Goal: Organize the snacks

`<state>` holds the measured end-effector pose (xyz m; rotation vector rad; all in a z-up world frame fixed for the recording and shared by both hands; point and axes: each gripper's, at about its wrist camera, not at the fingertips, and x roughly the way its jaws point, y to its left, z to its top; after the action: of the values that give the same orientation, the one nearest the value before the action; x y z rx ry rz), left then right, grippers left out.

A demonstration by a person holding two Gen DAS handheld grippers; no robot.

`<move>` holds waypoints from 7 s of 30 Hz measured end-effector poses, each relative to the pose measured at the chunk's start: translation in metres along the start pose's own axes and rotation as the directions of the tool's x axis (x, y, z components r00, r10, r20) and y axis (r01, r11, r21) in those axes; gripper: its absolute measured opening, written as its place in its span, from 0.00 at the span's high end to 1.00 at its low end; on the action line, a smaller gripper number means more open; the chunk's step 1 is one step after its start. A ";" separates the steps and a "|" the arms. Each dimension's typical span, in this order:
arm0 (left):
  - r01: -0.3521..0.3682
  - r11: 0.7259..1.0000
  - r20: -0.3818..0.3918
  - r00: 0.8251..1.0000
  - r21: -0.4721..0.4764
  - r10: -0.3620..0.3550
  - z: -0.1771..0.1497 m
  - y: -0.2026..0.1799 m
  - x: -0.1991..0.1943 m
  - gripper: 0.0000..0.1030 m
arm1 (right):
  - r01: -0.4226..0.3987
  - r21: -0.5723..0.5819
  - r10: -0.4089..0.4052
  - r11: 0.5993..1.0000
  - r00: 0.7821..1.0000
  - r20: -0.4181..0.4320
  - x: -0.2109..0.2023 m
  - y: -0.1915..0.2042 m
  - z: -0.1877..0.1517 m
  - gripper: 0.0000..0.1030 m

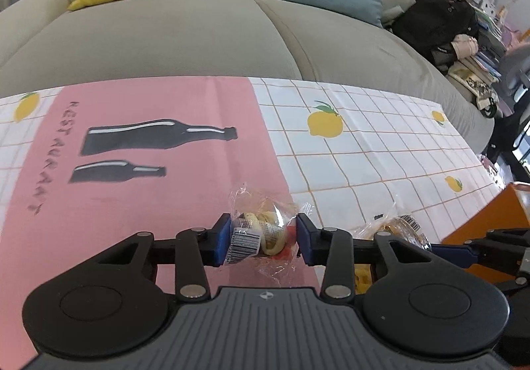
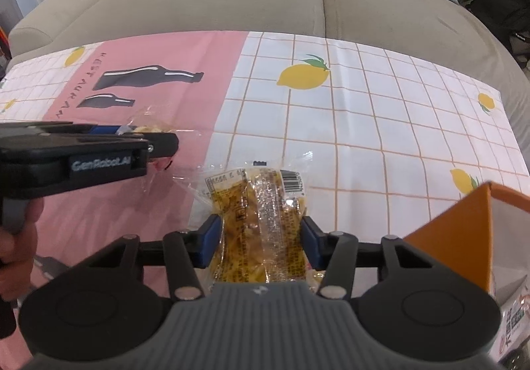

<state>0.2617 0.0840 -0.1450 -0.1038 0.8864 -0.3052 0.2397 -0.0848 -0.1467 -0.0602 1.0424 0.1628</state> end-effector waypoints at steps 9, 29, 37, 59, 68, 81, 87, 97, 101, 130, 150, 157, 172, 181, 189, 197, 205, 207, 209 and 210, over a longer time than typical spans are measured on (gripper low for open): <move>-0.057 0.997 -0.001 0.998 -0.057 0.057 -0.023 -0.015 -0.069 0.56 | -0.079 0.014 0.079 0.997 0.996 0.049 -0.055 0.008 -0.018 0.53; 0.116 0.989 0.131 0.983 0.094 -0.127 -0.035 -0.146 -0.193 0.56 | -0.245 0.109 0.217 0.963 0.951 0.221 -0.233 -0.067 -0.083 0.53; 0.224 0.951 0.089 0.965 0.211 -0.247 -0.017 -0.221 -0.176 0.56 | -0.176 0.144 0.139 0.974 0.962 0.234 -0.284 -0.140 -0.102 0.53; 0.270 0.890 -0.233 0.953 0.367 -0.193 -0.016 -0.310 -0.017 0.56 | 0.031 0.183 -0.023 0.983 0.999 -0.045 -0.155 -0.287 -0.089 0.53; 0.266 0.891 -0.305 0.940 0.367 -0.155 -0.024 -0.317 0.020 0.56 | 0.074 0.132 -0.056 0.989 0.989 -0.134 -0.114 -0.293 -0.083 0.52; 0.240 0.901 -0.303 0.944 0.362 -0.130 -0.022 -0.313 0.026 0.53 | 0.103 0.057 -0.093 0.993 0.984 -0.154 -0.101 -0.285 -0.084 0.45; 0.197 0.904 -0.252 0.962 0.379 -0.105 -0.016 -0.308 0.007 0.42 | 0.138 0.034 -0.132 0.990 0.982 -0.135 -0.112 -0.281 -0.081 0.30; 0.179 0.899 -0.148 0.980 0.401 -0.129 0.001 -0.305 -0.051 0.32 | 0.160 0.051 -0.157 0.986 0.986 -0.058 -0.164 -0.267 -0.076 0.13; 0.142 0.896 -0.039 0.990 0.420 -0.139 0.003 -0.301 -0.096 0.32 | 0.142 0.079 -0.144 0.987 0.989 0.021 -0.202 -0.253 -0.076 0.13; -0.116 0.949 0.270 0.962 0.294 0.034 -0.102 -0.263 -0.285 0.18 | 0.265 0.334 -0.398 0.905 0.804 0.442 -0.381 -0.099 -0.228 0.03; -0.147 0.961 0.143 0.983 0.235 0.115 -0.145 -0.243 -0.254 0.18 | 0.272 0.345 -0.381 0.898 0.874 0.303 -0.328 -0.066 -0.268 0.03; -0.134 0.963 0.138 0.985 0.232 0.104 -0.146 -0.243 -0.257 0.18 | 0.265 0.355 -0.377 0.896 0.878 0.294 -0.328 -0.070 -0.268 0.03; -0.126 0.966 0.136 0.986 0.225 0.097 -0.145 -0.241 -0.258 0.18 | 0.278 0.343 -0.382 0.897 0.879 0.286 -0.328 -0.066 -0.265 0.03; -0.128 0.965 0.136 0.986 0.227 0.098 -0.144 -0.240 -0.259 0.18 | 0.283 0.338 -0.385 0.898 0.877 0.288 -0.328 -0.064 -0.265 0.03; -0.128 0.966 0.141 0.985 0.223 0.098 -0.144 -0.239 -0.260 0.18 | 0.287 0.327 -0.385 0.901 0.875 0.293 -0.330 -0.061 -0.264 0.03; -0.131 0.967 0.140 0.985 0.219 0.102 -0.143 -0.238 -0.260 0.18 | 0.291 0.309 -0.385 0.905 0.871 0.307 -0.331 -0.058 -0.263 0.03; -0.140 0.968 0.141 0.984 0.209 0.112 -0.143 -0.236 -0.261 0.18 | 0.286 0.307 -0.378 0.908 0.875 0.303 -0.331 -0.059 -0.263 0.03; -0.139 0.967 0.141 0.984 0.212 0.111 -0.143 -0.236 -0.261 0.18 | 0.288 0.302 -0.379 0.909 0.873 0.307 -0.331 -0.058 -0.262 0.03; -0.138 0.967 0.143 0.984 0.213 0.109 -0.143 -0.236 -0.261 0.18 | 0.289 0.296 -0.378 0.910 0.872 0.311 -0.331 -0.057 -0.262 0.03; -0.137 0.967 0.144 0.984 0.214 0.108 -0.143 -0.236 -0.262 0.18 | 0.289 0.294 -0.378 0.911 0.872 0.312 -0.331 -0.056 -0.261 0.03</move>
<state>-0.0558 -0.0554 0.0110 0.1379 0.7195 -0.2766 -0.1375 -0.2085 0.0059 0.0077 0.6586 -0.2650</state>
